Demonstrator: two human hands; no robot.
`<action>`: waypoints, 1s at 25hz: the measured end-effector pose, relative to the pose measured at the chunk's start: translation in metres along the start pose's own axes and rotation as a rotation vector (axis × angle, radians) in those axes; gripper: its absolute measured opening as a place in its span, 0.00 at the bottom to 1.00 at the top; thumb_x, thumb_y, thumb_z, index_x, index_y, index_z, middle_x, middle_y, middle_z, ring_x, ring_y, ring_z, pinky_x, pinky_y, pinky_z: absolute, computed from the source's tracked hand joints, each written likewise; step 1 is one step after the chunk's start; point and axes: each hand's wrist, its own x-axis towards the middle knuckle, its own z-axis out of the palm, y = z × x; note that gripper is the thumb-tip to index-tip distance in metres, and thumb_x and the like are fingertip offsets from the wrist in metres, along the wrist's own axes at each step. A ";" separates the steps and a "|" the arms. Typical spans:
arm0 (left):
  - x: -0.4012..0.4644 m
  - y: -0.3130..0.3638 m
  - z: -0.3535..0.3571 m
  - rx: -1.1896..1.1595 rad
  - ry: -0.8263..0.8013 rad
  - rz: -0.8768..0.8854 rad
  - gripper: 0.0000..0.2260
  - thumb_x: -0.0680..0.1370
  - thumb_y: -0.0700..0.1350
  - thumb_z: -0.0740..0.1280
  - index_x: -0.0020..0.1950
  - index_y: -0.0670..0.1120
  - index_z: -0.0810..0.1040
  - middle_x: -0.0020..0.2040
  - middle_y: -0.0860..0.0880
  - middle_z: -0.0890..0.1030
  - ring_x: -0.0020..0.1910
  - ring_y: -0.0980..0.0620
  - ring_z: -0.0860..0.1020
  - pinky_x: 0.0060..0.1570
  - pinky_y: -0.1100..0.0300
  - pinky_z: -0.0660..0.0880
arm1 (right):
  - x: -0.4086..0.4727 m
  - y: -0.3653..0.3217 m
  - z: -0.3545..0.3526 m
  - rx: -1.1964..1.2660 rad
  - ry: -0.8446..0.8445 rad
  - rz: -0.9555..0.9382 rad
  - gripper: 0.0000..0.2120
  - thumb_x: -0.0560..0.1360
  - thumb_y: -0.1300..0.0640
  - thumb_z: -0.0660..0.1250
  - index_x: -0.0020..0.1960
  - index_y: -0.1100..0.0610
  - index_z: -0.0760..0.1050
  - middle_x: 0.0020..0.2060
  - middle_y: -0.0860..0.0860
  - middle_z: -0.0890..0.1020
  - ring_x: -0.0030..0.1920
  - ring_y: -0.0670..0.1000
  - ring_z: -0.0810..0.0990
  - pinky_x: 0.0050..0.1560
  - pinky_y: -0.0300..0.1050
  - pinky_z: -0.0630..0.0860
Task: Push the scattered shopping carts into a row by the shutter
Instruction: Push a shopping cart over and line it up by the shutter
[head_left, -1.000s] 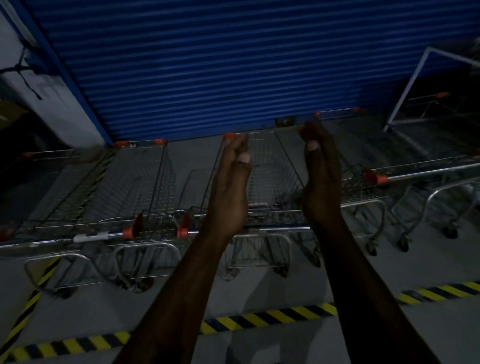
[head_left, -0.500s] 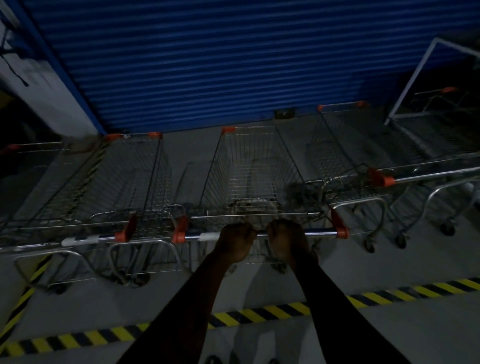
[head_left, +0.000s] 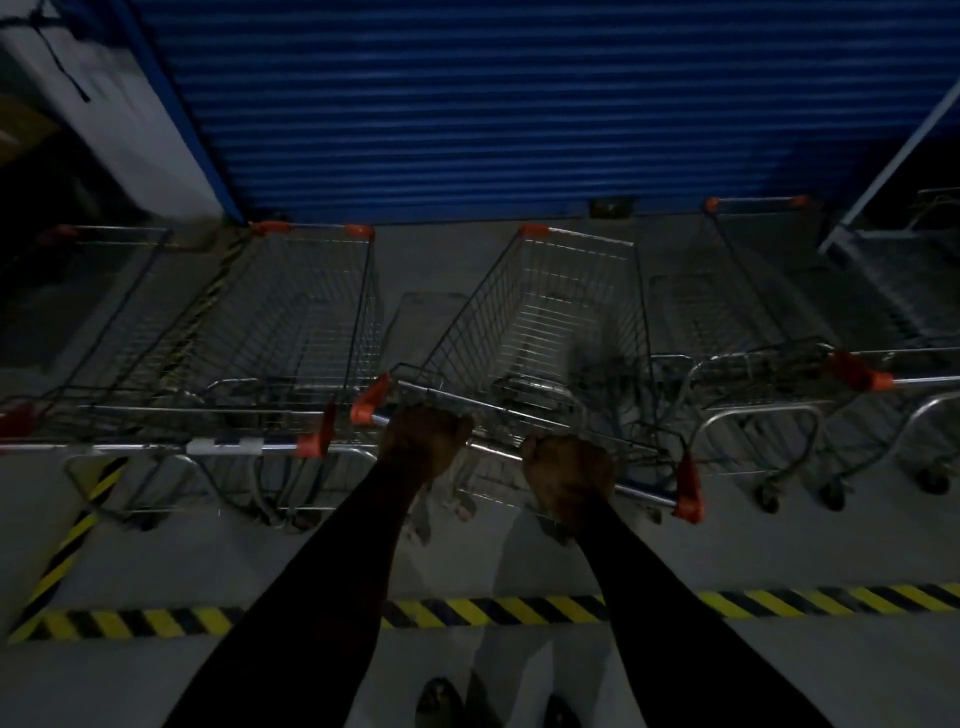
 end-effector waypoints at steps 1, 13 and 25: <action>-0.005 -0.010 0.001 0.163 0.043 0.098 0.09 0.74 0.47 0.73 0.45 0.43 0.79 0.34 0.41 0.83 0.34 0.38 0.83 0.36 0.53 0.80 | 0.000 -0.006 0.002 -0.008 0.014 -0.006 0.25 0.78 0.50 0.47 0.39 0.56 0.82 0.32 0.56 0.83 0.32 0.62 0.82 0.37 0.50 0.77; -0.045 0.051 0.006 0.297 -0.078 -0.003 0.10 0.72 0.49 0.73 0.32 0.47 0.80 0.26 0.45 0.80 0.24 0.43 0.80 0.25 0.56 0.77 | -0.006 0.043 0.013 0.030 0.200 -0.067 0.32 0.77 0.42 0.42 0.49 0.55 0.82 0.46 0.57 0.85 0.48 0.61 0.83 0.48 0.50 0.75; -0.023 -0.006 0.012 0.378 -0.083 0.042 0.08 0.73 0.46 0.64 0.43 0.45 0.82 0.28 0.44 0.79 0.24 0.42 0.78 0.28 0.53 0.76 | 0.025 0.011 0.001 0.054 0.178 -0.099 0.37 0.73 0.45 0.34 0.54 0.54 0.81 0.50 0.56 0.85 0.51 0.61 0.83 0.52 0.50 0.75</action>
